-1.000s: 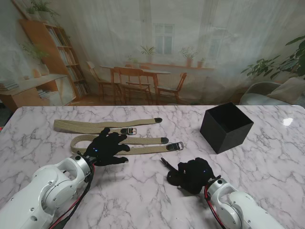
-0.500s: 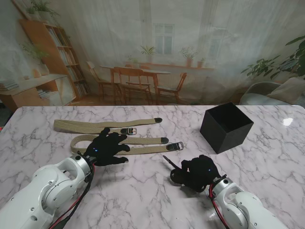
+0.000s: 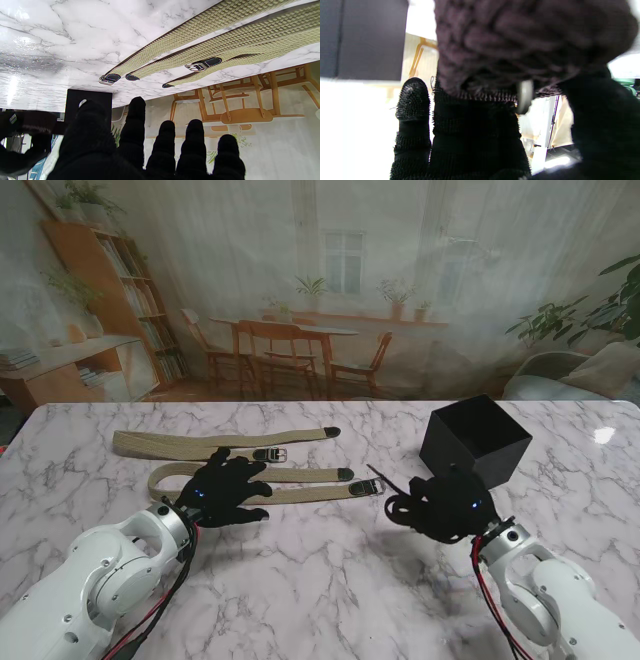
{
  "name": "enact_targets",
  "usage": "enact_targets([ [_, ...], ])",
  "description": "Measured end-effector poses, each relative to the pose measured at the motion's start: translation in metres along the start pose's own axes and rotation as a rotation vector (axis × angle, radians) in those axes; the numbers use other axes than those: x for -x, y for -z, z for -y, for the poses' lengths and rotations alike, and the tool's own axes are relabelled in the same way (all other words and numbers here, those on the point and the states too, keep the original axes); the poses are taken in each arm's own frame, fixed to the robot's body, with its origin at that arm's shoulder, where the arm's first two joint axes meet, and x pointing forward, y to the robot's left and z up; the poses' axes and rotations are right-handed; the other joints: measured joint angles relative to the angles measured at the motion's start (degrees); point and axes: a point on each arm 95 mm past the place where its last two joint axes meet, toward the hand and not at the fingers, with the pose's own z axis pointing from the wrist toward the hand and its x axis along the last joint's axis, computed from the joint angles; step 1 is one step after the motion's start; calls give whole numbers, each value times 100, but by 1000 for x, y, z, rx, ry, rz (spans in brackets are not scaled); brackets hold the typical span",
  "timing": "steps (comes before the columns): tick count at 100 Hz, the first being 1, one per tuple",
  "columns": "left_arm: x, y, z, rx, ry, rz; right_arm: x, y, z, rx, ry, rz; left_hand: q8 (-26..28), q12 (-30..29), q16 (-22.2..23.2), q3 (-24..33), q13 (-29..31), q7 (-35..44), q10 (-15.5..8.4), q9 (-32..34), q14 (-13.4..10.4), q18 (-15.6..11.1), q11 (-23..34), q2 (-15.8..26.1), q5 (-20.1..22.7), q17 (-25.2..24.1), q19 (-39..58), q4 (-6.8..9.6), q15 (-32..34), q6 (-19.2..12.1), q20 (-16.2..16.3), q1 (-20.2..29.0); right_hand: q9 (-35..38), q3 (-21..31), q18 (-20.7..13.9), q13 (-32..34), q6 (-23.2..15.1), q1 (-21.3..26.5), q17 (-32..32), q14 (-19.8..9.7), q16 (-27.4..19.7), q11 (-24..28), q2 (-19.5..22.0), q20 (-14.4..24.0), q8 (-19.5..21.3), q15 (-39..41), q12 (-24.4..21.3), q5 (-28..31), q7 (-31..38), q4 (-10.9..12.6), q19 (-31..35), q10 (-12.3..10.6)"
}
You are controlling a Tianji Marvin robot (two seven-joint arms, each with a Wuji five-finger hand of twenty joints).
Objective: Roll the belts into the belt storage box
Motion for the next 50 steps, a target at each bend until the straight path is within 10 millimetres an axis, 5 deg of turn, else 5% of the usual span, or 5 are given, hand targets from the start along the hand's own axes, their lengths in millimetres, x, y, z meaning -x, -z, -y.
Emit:
enact_targets([
  [50,0,0,-1,3,0,-1,103,-40,-83,31,410,37,0,0,0,0,0,0,0,0,0,0,0,0,0,0,0,0,0,0,0,0,0,0,-15,0,-45,0,2,0,0,0,0,0,85,1,58,0,0,-5,1,0],
])
